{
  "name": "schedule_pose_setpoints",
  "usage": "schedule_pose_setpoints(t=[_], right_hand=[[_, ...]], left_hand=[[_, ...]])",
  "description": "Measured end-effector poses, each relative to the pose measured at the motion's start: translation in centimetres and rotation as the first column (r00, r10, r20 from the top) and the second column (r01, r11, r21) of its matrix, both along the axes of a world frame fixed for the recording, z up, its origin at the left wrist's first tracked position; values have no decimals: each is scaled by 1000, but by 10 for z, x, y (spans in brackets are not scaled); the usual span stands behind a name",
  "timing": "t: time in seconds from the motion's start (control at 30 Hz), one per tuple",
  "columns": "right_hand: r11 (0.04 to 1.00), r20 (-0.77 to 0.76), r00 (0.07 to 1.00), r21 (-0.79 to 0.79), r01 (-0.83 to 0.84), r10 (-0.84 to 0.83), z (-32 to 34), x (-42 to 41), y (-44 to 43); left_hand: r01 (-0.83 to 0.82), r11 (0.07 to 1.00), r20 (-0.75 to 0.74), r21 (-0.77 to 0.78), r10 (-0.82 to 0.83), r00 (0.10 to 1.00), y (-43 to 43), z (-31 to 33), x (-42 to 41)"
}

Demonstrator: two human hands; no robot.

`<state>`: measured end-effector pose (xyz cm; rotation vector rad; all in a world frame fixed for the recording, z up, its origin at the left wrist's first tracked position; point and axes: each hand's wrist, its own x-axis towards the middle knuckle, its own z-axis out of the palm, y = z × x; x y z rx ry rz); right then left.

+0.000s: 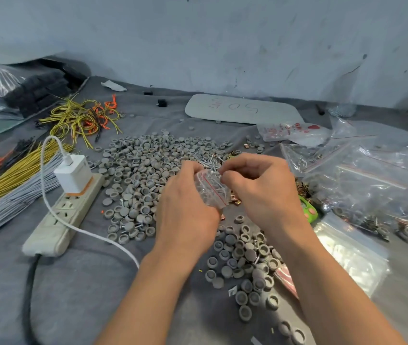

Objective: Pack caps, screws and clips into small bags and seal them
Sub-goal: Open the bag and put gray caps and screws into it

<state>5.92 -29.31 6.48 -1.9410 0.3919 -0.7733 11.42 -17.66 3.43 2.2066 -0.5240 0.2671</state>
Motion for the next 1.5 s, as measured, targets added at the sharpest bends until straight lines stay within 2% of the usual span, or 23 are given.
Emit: schedule_pose_setpoints(t=[0.13,0.23,0.33,0.43,0.5,0.57,0.6,0.63,0.67,0.73,0.77,0.8,0.87,0.93,1.03,1.13,1.23,1.3,1.37,1.43,1.5], right_hand=[[993,68,996,-103,64,-57,7,0,4],[979,-86,994,-185,-85,70,9,-2,10],[944,-267,942,-202,-261,203,10,1,14],[948,-271,927,-108,-298,260,10,7,15],[972,-127,964,54,-229,234,10,13,16],[974,12,996,211,-87,87,6,20,12],[982,-4,1000,190,11,-10,3,24,10],[992,-80,993,88,89,-82,-1,26,6],[995,-185,977,-36,98,-103,-6,28,5],[960,-426,902,-276,-54,-72,-17,30,9],[904,-519,851,-399,-155,-84,-24,31,11],[837,-583,805,-491,-244,-107,-29,33,13],[757,-612,775,-578,-304,-156,-35,35,17],[762,-585,790,-593,-260,-186,-35,35,18],[818,-563,807,-541,-195,-180,-34,31,16],[846,-587,796,-493,-203,-151,-29,27,13],[860,-553,805,-498,-114,-213,-25,23,11],[884,-408,880,-466,28,-243,-21,22,5],[945,-192,965,-308,111,-176,-12,20,2],[993,-32,998,-102,56,-59,-2,17,3],[996,-6,997,-45,-72,72,5,16,7]], left_hand=[[-31,997,-83,-69,25,996,1,0,2],[37,997,-83,-70,-43,996,4,1,1],[133,989,-54,-62,-136,989,8,3,-1],[124,985,-68,-118,-133,989,12,4,0],[70,979,-93,-190,-89,992,13,5,2],[-5,956,-127,-294,-34,991,15,6,5],[-40,939,-134,-341,-7,991,17,7,7],[-69,921,-141,-384,16,990,18,6,9],[-95,899,-150,-427,34,988,20,7,11],[-124,862,-169,-492,45,985,23,8,15],[-129,851,-174,-510,45,984,23,8,16],[-132,844,-173,-521,47,984,24,9,17],[-133,837,-160,-531,55,986,24,10,18],[-132,843,-146,-521,65,987,23,11,18],[-134,863,-138,-487,76,988,23,12,16],[-128,875,-140,-468,69,988,23,13,15],[-122,890,-132,-439,71,989,25,12,13],[-113,918,-119,-381,73,990,24,11,11],[-96,943,-116,-320,62,991,19,10,8],[-64,968,-125,-244,33,992,12,9,6],[-1,988,-123,-156,-19,992,7,8,3]])
